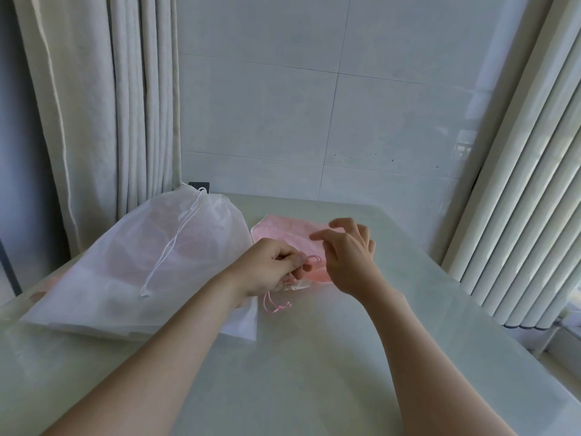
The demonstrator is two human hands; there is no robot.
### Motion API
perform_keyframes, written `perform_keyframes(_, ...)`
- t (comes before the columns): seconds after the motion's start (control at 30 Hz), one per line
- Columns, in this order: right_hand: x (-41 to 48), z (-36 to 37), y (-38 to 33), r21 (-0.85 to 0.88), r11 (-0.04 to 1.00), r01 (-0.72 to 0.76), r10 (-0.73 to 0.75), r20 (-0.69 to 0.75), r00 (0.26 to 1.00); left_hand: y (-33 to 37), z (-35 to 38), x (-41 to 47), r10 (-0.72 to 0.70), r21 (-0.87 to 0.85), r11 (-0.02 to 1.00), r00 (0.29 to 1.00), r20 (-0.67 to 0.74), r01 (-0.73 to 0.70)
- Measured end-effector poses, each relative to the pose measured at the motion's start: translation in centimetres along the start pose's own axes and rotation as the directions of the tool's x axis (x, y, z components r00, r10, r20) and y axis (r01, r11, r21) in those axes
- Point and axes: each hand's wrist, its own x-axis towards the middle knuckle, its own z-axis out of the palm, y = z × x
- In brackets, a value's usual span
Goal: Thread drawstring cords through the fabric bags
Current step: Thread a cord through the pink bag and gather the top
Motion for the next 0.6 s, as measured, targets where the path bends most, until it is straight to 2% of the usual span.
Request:
perform_keyframes(0.1, -0.3, -1.7, -1.3, 0.302, 0.95, 0.083, -0.042, -0.139, 0.989, 0.0, 0.0, 0.1, -0.021, -0.093, 0.995, 0.999, -0.031, 0.018)
perform_keyframes(0.17, -0.8, -3.1, -2.5, 0.427, 0.891, 0.153, -0.122, -0.1, 0.987, 0.0, 0.0, 0.1, -0.027, -0.137, 0.99, 0.998, -0.048, 0.02)
perform_keyframes(0.3, -1.4, -3.2, -3.5, 0.298, 0.918, 0.263, -0.27, -0.019, 0.963, -0.2, 0.0, 0.3, -0.077, -0.156, 0.986, 0.991, -0.108, 0.059)
perform_keyframes(0.43, -1.0, -2.9, -3.3, 0.254, 0.918, 0.305, -0.308, -0.03, 0.951, -0.2, -0.1, 0.3, -0.112, -0.17, 0.981, 0.987, -0.117, 0.091)
perform_keyframes(0.6, -0.8, -2.3, -3.6, 0.173, 0.94, 0.295, -0.288, -0.062, 0.956, 0.1, 0.0, 0.2, -0.088, -0.174, 0.982, 0.99, -0.107, 0.068)
